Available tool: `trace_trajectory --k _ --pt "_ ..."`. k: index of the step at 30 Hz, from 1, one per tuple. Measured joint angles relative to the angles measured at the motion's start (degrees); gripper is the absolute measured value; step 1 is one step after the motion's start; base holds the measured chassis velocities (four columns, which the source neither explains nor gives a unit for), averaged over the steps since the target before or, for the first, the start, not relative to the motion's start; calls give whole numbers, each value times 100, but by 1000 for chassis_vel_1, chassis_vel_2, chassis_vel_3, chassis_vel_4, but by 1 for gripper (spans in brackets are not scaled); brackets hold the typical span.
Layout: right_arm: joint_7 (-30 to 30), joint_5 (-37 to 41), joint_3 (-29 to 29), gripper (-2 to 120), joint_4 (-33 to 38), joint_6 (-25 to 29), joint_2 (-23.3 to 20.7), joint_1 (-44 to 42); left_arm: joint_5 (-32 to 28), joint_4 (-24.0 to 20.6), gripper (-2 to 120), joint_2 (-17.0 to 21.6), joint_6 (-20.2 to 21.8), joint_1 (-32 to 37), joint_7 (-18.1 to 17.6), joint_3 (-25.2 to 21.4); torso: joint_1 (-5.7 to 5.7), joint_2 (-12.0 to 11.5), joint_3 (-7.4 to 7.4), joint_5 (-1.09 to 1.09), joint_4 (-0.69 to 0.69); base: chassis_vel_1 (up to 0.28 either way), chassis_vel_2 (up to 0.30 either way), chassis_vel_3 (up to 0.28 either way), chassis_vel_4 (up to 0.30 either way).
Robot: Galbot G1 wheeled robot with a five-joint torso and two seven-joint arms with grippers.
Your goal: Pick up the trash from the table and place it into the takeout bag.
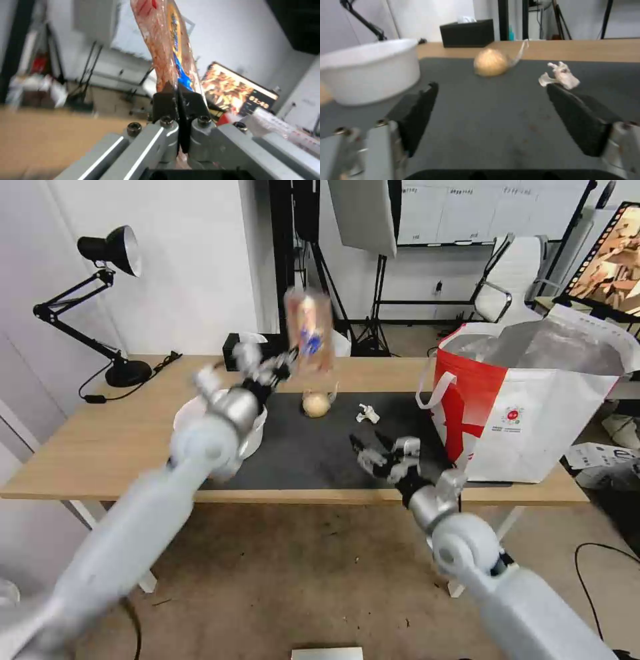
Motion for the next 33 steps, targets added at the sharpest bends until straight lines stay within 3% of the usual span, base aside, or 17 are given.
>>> trace_trajectory --k 1,4,5,8,9,11,12,15,19,23,33 --pt "0 0 0 88 0 0 0 0 0 0 0 0 0 0 0 0 0 0 0 0 0 0 0 0 0" --pt "6 -184 189 99 189 -27 7 -288 206 624 0 -568 -86 -1050 -36 964 0 0 0 -1 0 0 0 0 0" --pt "6 -184 189 99 189 -27 7 -288 206 624 0 -568 -86 -1050 -36 964 0 0 0 -1 0 0 0 0 0" --pt "16 -211 349 100 322 -52 7 -498 587 1364 0 -1328 -263 -1858 -69 1800 0 0 0 1 -1 0 0 0 0" --pt "16 -211 349 100 322 -52 7 -498 587 1364 0 -1328 -263 -1858 -69 1800 0 0 0 1 -1 0 0 0 0" --pt "14 -226 439 100 381 -58 11 -609 1028 1848 0 -1795 -391 -2111 -9 2141 0 0 0 1 -2 0 0 0 0" --pt "14 -226 439 100 381 -58 11 -609 1028 1848 0 -1795 -391 -2111 -9 2141 0 0 0 1 -2 0 0 0 0" --pt "0 -251 539 100 468 -61 35 -735 1592 2442 0 -2297 -523 -2330 170 2417 1 0 0 0 -1 0 0 0 0" --pt "-23 -271 606 100 496 -62 28 -829 2113 2804 0 -2485 -589 -2468 524 2669 0 0 0 -1 0 0 0 0 0" --pt "-54 -273 657 100 511 -58 -6 -899 2411 2891 0 -2452 -612 -2480 772 2881 1 0 1 -2 2 0 0 0 0" --pt "-78 -294 886 100 647 -42 -24 -1134 2520 2920 3 -2564 -648 -2398 869 3012 0 0 0 -2 0 0 0 0 0"
